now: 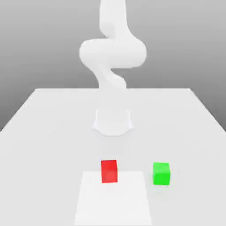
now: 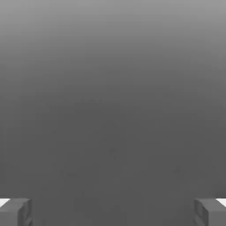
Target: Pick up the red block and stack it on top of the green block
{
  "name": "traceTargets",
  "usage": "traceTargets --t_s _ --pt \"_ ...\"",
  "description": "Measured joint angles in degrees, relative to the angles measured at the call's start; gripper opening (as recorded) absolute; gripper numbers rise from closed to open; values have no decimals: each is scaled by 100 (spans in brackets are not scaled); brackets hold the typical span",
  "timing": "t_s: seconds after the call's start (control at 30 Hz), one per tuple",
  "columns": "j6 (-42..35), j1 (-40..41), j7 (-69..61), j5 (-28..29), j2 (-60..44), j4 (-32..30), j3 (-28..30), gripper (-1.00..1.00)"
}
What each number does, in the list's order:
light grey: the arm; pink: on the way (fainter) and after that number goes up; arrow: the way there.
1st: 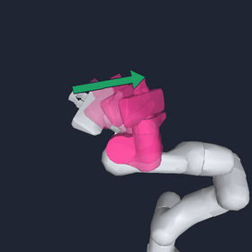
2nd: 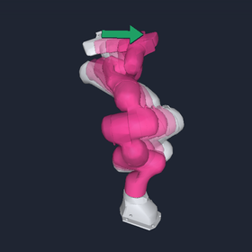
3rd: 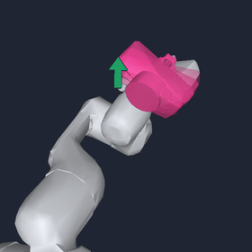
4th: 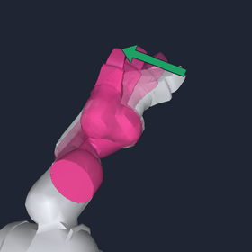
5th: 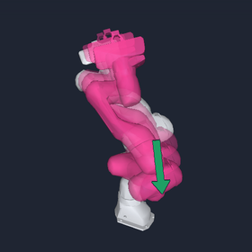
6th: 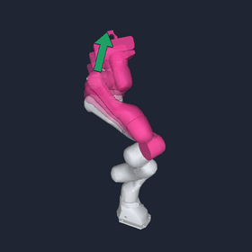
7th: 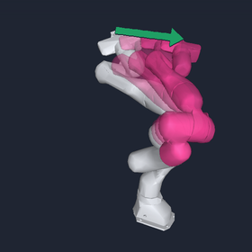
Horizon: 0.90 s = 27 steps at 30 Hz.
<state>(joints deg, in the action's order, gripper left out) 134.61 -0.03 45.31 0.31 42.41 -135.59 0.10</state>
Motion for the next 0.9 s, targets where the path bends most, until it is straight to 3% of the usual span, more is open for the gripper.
traceTargets --t_s 0.53,0.77,0.8,0.9 --pt "2346 -29 -540 102 -2939 -2999 238 0" --pt "3990 49 -836 -187 -4986 -3142 112 0" --pt "4145 86 -849 -202 -5167 -3119 71 -100" --pt "4144 86 -841 -195 -5167 -3119 70 -100"
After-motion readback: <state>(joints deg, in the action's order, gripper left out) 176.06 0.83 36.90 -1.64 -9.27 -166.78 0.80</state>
